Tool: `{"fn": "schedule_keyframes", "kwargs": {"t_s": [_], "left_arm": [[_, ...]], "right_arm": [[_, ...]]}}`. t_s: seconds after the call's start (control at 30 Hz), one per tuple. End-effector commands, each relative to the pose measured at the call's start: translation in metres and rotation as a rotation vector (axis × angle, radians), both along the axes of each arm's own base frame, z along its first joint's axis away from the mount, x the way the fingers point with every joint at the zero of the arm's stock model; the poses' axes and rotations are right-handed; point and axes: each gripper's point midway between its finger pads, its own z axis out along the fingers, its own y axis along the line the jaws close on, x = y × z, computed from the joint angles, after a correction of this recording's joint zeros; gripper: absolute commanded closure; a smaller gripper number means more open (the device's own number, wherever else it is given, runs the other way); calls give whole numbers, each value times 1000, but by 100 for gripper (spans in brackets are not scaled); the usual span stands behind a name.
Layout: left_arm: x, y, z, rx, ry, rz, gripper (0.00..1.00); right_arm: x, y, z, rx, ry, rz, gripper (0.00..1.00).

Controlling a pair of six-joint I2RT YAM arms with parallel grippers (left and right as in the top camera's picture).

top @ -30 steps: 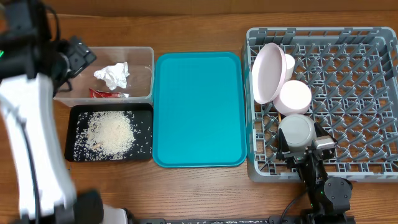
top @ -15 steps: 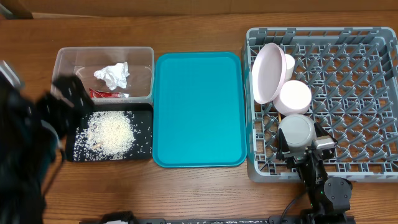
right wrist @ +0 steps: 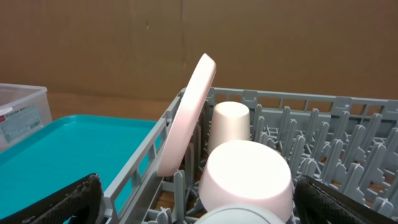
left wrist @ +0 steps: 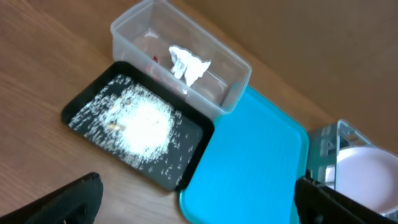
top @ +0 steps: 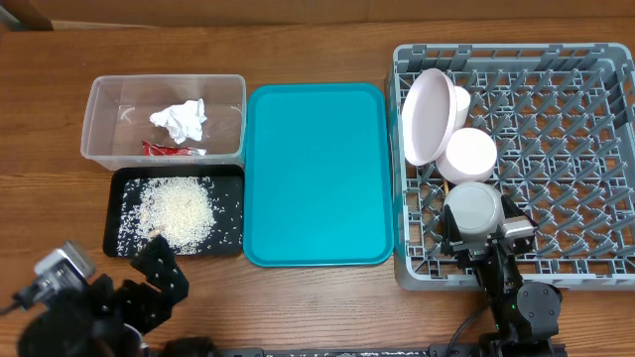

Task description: Sort waste into correct bins and load items into the dishwasher

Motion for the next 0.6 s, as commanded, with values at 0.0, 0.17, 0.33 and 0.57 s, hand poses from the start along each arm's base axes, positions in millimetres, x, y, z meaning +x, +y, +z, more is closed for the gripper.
{"fn": "schedule_keyframes", "kwargs": {"t_s": [0.0, 0.17, 0.33, 0.57], "left_arm": [[2, 1, -20, -39, -58, 34, 0], [26, -1, -28, -56, -258, 18, 0], [53, -9, -22, -64, -505, -47, 0], [75, -19, -26, -39, -748, -131, 0]], "right_arm": [[0, -1, -1, -3, -7, -7, 0], [0, -1, -1, -2, -7, -7, 0], [0, -1, -1, -3, -7, -7, 0], [0, -1, -1, -3, -7, -7, 0]]}}
